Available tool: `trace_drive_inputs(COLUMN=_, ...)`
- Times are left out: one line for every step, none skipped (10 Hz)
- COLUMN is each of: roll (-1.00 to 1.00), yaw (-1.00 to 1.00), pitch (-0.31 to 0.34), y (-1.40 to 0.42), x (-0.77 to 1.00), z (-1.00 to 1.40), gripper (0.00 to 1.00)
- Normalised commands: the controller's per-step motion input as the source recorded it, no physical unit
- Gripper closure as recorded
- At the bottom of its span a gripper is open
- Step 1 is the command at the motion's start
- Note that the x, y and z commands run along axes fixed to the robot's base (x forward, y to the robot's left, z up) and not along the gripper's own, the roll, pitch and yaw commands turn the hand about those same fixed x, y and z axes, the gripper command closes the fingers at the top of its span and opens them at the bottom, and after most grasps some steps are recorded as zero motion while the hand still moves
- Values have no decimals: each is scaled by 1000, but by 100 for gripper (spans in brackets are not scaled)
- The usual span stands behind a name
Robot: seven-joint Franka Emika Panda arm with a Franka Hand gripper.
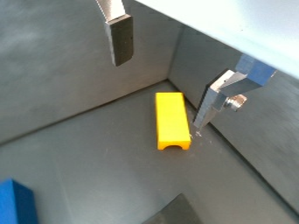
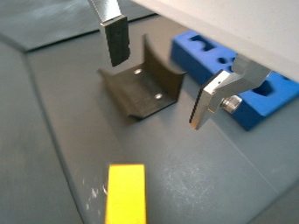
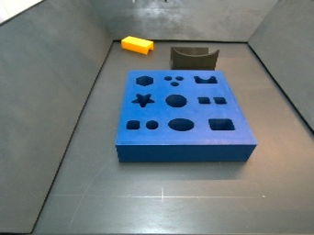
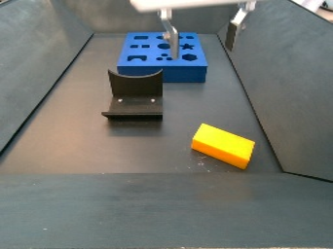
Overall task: Pick up the arch object. Move up. Place the arch object on the fixture. Regrasp the arch object. Rotate the arch object. Move to above the board. Insert the arch object.
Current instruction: Pick up the arch object.
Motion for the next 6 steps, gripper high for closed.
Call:
trace_drive_inputs(roll=0, yaw=1000, pitch=-53, y=149, x=-63, z=-517, gripper=0)
trace_drive_inputs(roll=0, yaw=989, pitch=-86, y=203, x=-83, z=-620, gripper=0)
trace_drive_inputs(roll=6, yaw=926, pitch=-121, y=254, x=-140, z=-657, gripper=0)
trace_drive_inputs(roll=23, yaw=951, pitch=-116, y=211, x=-111, z=-671, gripper=0)
trace_drive_inputs(roll=19, yaw=969, pitch=-114, y=197, x=-77, z=-717, gripper=0)
trace_drive_inputs(roll=0, yaw=960, pitch=-130, y=229, x=-37, z=-763, gripper=0)
